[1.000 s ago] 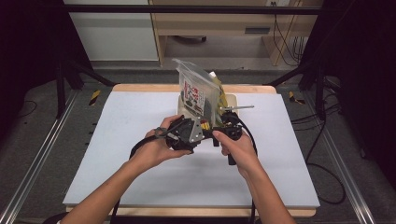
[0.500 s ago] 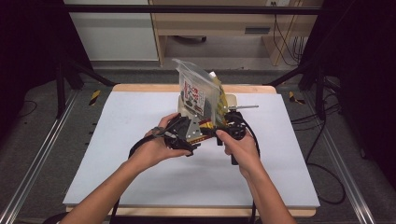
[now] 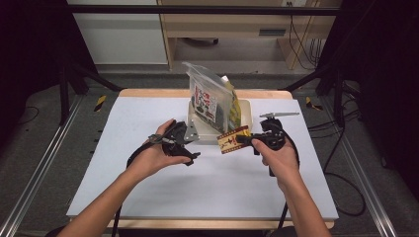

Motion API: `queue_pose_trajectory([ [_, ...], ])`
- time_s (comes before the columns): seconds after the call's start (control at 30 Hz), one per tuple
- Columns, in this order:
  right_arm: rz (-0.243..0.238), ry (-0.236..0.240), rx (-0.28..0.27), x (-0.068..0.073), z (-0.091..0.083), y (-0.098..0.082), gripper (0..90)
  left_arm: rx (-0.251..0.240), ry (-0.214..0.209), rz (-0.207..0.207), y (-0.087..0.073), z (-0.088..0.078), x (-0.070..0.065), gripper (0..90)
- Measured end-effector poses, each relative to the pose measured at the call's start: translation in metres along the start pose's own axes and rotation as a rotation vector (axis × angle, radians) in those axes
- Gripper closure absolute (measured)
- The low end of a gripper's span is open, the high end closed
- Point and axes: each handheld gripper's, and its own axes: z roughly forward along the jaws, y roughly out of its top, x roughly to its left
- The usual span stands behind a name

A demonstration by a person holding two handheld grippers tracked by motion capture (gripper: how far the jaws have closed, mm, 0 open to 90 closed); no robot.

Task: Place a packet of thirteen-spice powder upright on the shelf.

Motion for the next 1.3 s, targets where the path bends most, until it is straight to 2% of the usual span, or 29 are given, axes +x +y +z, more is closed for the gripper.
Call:
queue_pose_trajectory([
  [0.2, 0.005, -0.057, -0.001, -0.012, -0.021, 0.000, 68.4, 0.027, 0.005, -0.023, -0.013, 0.000, 0.004, 10.3],
  [0.37, 0.005, -0.106, -0.009, -0.019, -0.038, 0.008, 68.3, 0.046, 0.007, -0.054, -0.025, 0.000, 0.007, 10.0],
  [0.47, -0.016, -0.151, -0.016, -0.021, -0.047, 0.017, 68.4, 0.058, 0.005, -0.066, -0.032, 0.000, 0.008, 9.6],
  [0.77, -0.055, -0.230, -0.048, -0.016, -0.067, 0.058, 68.4, 0.066, 0.012, -0.099, -0.050, -0.007, 0.009, 9.2],
  [1.03, -0.080, -0.294, -0.047, -0.005, -0.061, 0.096, 68.3, 0.069, 0.009, -0.110, -0.059, -0.012, 0.004, 9.2],
  [1.3, -0.074, -0.331, 0.008, -0.002, -0.031, 0.118, 68.3, 0.076, 0.002, -0.118, -0.066, -0.011, 0.000, 9.2],
])
